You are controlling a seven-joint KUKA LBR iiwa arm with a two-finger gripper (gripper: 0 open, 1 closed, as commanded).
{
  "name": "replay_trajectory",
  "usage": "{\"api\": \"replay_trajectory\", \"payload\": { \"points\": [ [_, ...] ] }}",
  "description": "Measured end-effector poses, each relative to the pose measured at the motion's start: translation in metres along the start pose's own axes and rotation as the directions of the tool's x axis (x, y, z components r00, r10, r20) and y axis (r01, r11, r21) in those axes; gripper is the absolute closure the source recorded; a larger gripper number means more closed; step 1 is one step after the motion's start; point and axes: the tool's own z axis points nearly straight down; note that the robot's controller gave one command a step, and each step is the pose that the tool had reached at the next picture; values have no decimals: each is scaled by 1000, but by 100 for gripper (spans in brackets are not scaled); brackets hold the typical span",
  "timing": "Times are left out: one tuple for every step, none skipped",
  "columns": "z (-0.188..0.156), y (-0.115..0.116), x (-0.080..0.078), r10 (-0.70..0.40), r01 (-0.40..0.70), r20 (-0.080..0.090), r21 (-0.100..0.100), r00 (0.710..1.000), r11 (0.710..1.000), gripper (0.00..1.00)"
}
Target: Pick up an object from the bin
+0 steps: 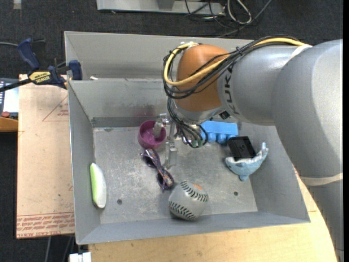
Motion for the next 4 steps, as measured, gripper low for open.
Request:
{"api": "replay_trajectory", "payload": {
  "points": [
    [-1, -3, 34, 108, -108, 12, -1, 994, 994, 0],
    [9, -5, -23, 41, -41, 9, -1, 999, 999, 0],
    [11, -5, -8, 36, -36, 15, -1, 999, 999, 0],
    [16, -8, 29, 86, -86, 7, -3, 996, 996, 0]
  ]
}}
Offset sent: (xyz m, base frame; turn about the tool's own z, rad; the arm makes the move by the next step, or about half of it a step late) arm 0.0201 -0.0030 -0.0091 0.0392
